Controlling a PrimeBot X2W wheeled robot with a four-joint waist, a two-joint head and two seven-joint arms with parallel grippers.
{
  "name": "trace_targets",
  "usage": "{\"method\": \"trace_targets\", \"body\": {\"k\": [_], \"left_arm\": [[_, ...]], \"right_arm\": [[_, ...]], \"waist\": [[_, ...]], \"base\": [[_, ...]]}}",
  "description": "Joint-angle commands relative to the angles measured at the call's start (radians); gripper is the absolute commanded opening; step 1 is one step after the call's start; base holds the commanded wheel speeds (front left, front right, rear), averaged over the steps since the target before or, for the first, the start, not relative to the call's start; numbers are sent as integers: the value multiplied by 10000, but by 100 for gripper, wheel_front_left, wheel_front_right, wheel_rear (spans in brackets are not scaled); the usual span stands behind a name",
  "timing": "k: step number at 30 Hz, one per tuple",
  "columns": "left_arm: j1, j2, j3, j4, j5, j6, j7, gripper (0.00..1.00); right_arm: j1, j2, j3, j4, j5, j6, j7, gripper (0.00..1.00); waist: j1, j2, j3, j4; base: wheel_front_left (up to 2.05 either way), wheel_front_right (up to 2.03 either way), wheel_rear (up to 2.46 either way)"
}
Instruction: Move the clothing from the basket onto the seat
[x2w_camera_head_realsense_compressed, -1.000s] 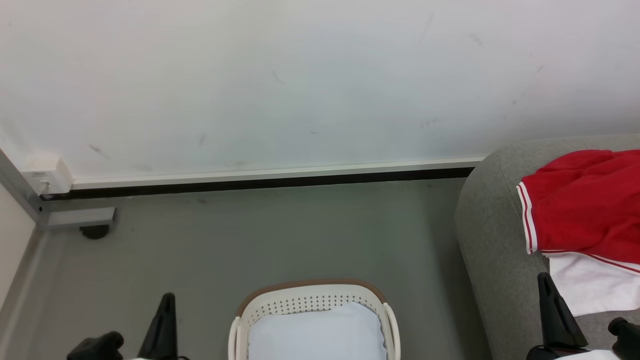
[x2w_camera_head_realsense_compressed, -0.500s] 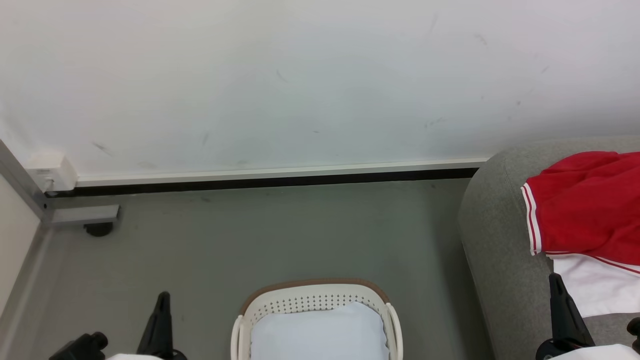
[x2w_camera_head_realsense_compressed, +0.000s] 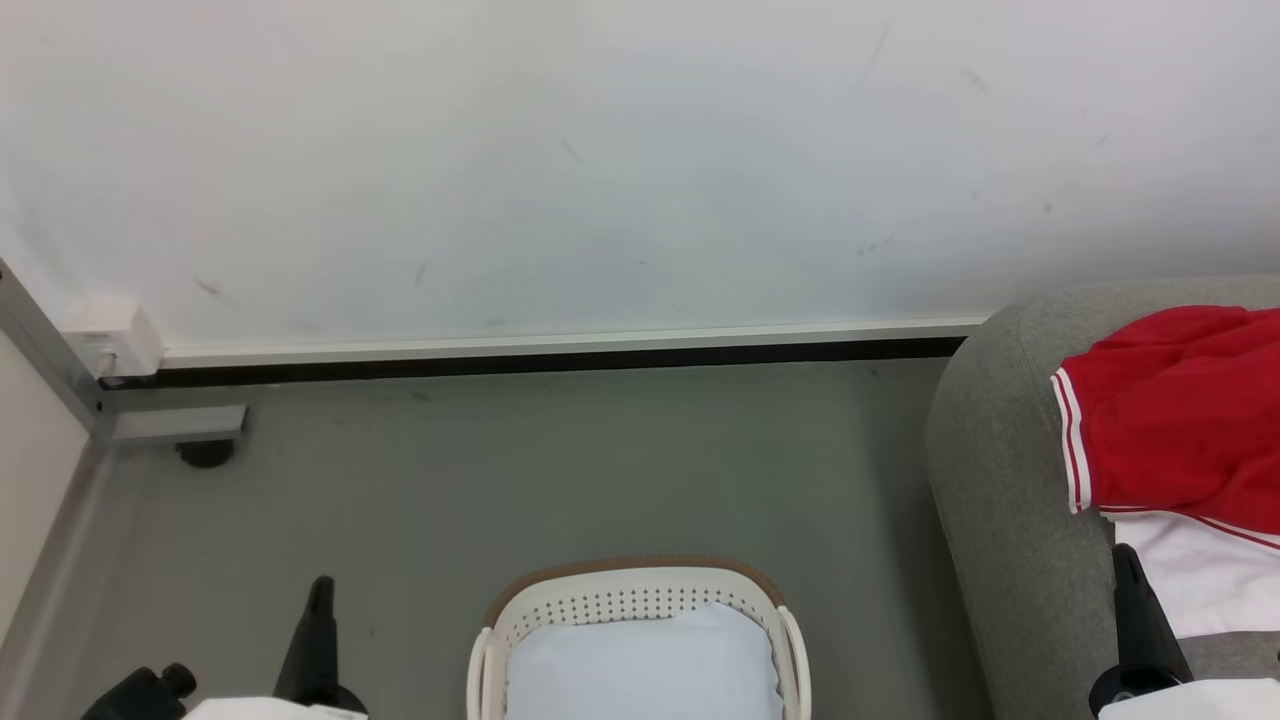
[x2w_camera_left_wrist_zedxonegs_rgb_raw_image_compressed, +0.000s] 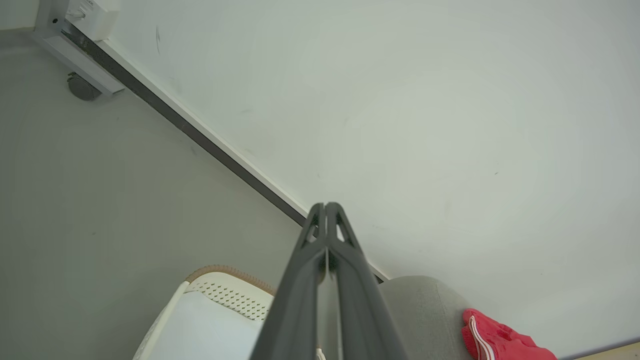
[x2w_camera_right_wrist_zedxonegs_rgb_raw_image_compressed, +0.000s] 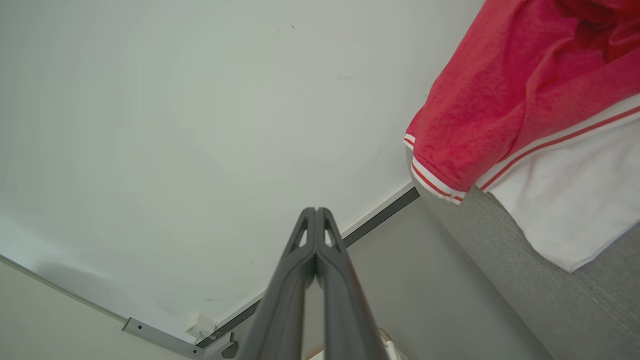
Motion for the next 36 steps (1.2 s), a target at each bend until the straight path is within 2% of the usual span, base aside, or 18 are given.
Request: {"method": "trace_targets", "body": {"k": [1,19,36], "left_arm": [[-235,54,67,-122,-328,-48,65,0],[-377,55,201,-76,-2489,-87,623,0],[-483,57,304,-38,-4094,-115,1062,0]], "right_arm": [[-249,-16,-92,-84,301,-7,68,0],[-367,85,-397,0,2148,-10,634,0],[-435,157,-638,65,3545,-12,1068,0]], "waist": [[0,0,1,9],[0,0,19,141],[0,0,34,257]], "base": [[0,0,0],[0,0,0],[0,0,0]]}}
